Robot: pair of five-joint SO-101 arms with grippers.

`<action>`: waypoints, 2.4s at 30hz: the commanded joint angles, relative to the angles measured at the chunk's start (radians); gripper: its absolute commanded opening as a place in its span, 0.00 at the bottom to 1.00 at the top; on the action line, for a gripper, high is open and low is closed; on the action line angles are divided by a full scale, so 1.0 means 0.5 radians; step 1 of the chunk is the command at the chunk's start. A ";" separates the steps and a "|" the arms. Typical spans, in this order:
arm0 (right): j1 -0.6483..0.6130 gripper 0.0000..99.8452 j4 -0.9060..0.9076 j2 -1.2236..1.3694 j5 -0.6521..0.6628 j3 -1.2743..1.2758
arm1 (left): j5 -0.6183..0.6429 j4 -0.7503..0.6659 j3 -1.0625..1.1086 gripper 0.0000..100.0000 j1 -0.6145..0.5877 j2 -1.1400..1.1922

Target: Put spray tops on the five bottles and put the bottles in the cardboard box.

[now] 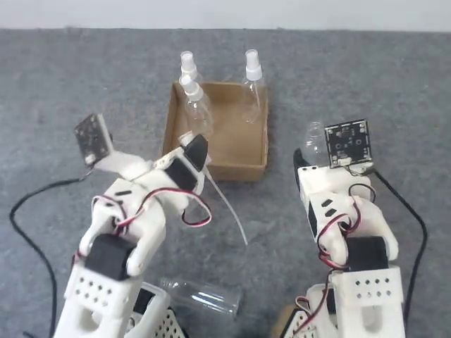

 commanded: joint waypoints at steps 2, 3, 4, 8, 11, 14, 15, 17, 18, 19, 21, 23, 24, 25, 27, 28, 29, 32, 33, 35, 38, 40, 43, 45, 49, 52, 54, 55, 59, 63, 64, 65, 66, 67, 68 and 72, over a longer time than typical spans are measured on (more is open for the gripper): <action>-0.078 0.02 -0.002 -0.057 0.046 -0.025 | -0.009 -0.080 0.044 0.01 -0.009 -0.316; -0.103 0.02 0.020 -0.057 0.049 -0.025 | -0.009 -0.080 0.063 0.01 -0.015 -0.365; -0.127 0.02 0.041 -0.057 0.049 -0.028 | -0.006 -0.080 0.078 0.01 -0.043 -0.408; -0.186 0.02 0.066 -0.106 0.049 -0.025 | -0.003 -0.209 0.173 0.01 -0.212 -0.555; -0.232 0.02 0.075 -0.186 0.101 0.025 | 0.040 -0.304 0.256 0.01 -0.304 -0.660; -0.327 0.02 0.072 -0.299 0.196 0.104 | 0.089 -0.331 0.305 0.01 -0.371 -0.776; -0.364 0.02 0.066 -0.339 0.218 0.135 | 0.098 -0.331 0.315 0.01 -0.381 -0.816; -0.419 0.02 0.063 -0.419 0.221 0.181 | 0.107 -0.322 0.321 0.01 -0.417 -0.890; -0.440 0.02 0.063 -0.456 0.239 0.203 | 0.107 -0.322 0.330 0.01 -0.436 -0.924; -0.465 0.02 0.063 -0.486 0.264 0.224 | 0.110 -0.328 0.348 0.01 -0.448 -0.961; -0.514 0.02 0.060 -0.523 0.313 0.258 | 0.144 -0.331 0.382 0.01 -0.482 -1.031; -0.572 0.02 0.060 -0.542 0.362 0.285 | 0.184 -0.331 0.407 0.01 -0.525 -1.108; -0.603 0.02 0.060 -0.545 0.390 0.295 | 0.199 -0.331 0.407 0.01 -0.546 -1.145; -0.634 0.02 0.060 -0.545 0.414 0.304 | 0.215 -0.325 0.410 0.01 -0.571 -1.185; -0.680 0.02 0.048 -0.554 0.442 0.334 | 0.249 -0.325 0.428 0.01 -0.623 -1.261; -0.698 0.02 0.017 -0.560 0.442 0.356 | 0.267 -0.331 0.450 0.01 -0.644 -1.301; -0.713 0.02 -0.020 -0.560 0.442 0.387 | 0.276 -0.334 0.462 0.01 -0.660 -1.320; -0.753 0.02 -0.140 -0.560 0.442 0.482 | 0.276 -0.334 0.462 0.01 -0.666 -1.313; -0.772 0.02 -0.170 -0.560 0.442 0.506 | 0.276 -0.334 0.462 0.01 -0.666 -1.310; -0.806 0.02 -0.204 -0.560 0.442 0.537 | 0.279 -0.334 0.462 0.01 -0.687 -1.310; -0.848 0.02 -0.210 -0.560 0.442 0.552 | 0.322 -0.334 0.459 0.01 -0.743 -1.310; -0.876 0.02 -0.210 -0.560 0.442 0.555 | 0.381 -0.334 0.459 0.01 -0.795 -1.310; -0.901 0.02 -0.207 -0.545 0.442 0.555 | 0.417 -0.387 0.465 0.01 -0.859 -1.310; -0.922 0.02 -0.207 -0.545 0.442 0.559 | 0.448 -0.399 0.468 0.01 -0.884 -1.310; -0.968 0.02 -0.222 -0.560 0.445 0.598 | 0.448 -0.399 0.468 0.01 -0.878 -1.310; -1.017 0.02 -0.305 -0.560 0.500 0.663 | 0.448 -0.396 0.471 0.01 -0.878 -1.310; -1.030 0.02 -0.367 -0.563 0.592 0.715 | 0.448 -0.393 0.471 0.01 -0.878 -1.310; -1.030 0.02 -0.394 -0.563 0.617 0.736 | 0.448 -0.393 0.471 0.01 -0.878 -1.310; -1.030 0.02 -0.422 -0.563 0.626 0.752 | 0.442 -0.393 0.496 0.01 -0.878 -1.310; -1.030 0.02 -0.425 -0.563 0.626 0.752 | 0.439 -0.399 0.520 0.01 -0.878 -1.310; -1.030 0.02 -0.428 -0.563 0.626 0.752 | 0.436 -0.402 0.523 0.01 -0.878 -1.310; -1.030 0.02 -0.431 -0.563 0.626 0.752 | 0.436 -0.402 0.523 0.01 -0.878 -1.310; -1.030 0.02 -0.431 -0.563 0.626 0.752 | 0.436 -0.402 0.526 0.01 -0.878 -1.310; -1.030 0.02 -0.431 -0.563 0.626 0.749 | 0.436 -0.402 0.526 0.01 -0.878 -1.310; -1.030 0.02 -0.434 -0.563 0.626 0.749 | 0.436 -0.402 0.526 0.01 -0.878 -1.310; -1.033 0.02 -0.434 -0.563 0.626 0.743 | 0.433 -0.436 0.563 0.01 -0.878 -1.310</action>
